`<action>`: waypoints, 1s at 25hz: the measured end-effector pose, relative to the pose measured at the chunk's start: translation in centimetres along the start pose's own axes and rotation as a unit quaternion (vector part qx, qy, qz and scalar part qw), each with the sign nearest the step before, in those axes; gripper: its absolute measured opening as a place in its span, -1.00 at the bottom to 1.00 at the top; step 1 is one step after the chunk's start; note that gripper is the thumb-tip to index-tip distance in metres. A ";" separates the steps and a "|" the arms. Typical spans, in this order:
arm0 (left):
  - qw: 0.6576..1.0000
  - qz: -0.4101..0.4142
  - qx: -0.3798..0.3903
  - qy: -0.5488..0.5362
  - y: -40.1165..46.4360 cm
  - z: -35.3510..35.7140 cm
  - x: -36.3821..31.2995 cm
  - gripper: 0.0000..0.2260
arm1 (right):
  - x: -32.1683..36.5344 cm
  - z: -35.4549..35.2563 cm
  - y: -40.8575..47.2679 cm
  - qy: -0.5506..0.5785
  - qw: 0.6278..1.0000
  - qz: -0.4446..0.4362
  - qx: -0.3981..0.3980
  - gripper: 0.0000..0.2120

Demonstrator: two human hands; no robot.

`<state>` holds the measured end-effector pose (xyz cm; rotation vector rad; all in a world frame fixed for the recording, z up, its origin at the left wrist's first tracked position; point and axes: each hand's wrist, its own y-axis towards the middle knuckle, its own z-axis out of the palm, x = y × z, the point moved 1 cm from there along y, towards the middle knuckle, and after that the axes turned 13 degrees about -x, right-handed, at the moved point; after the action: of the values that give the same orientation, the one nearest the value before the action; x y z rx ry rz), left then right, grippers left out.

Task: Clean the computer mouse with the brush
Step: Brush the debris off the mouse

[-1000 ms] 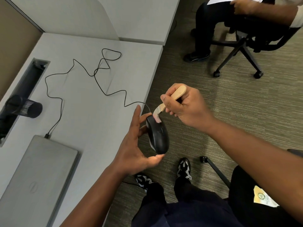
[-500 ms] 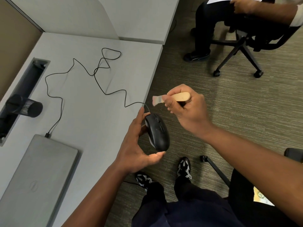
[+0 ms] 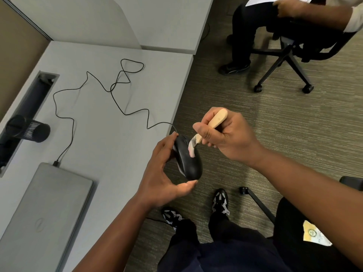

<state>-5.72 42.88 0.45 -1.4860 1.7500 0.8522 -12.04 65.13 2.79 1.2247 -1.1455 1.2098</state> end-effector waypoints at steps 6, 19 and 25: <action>1.000 -0.006 0.006 0.002 -0.4 -0.1 -0.3 0.09 | -0.5 0.5 0.4 -0.040 0.997 -0.065 -0.026 -0.83; 1.000 -0.003 -0.021 0.003 0.3 -0.2 0.3 0.11 | 0.7 -0.5 -1.4 -0.092 0.996 -0.003 0.008 -0.90; 1.000 -0.004 -0.018 0.024 0.3 -0.3 0.6 0.13 | 2.2 -1.7 -0.1 -0.150 0.988 -0.028 0.013 -0.87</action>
<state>-6.14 42.34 0.15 -1.5467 1.7712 0.8558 -11.85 66.91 4.93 1.4841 -1.3065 1.0244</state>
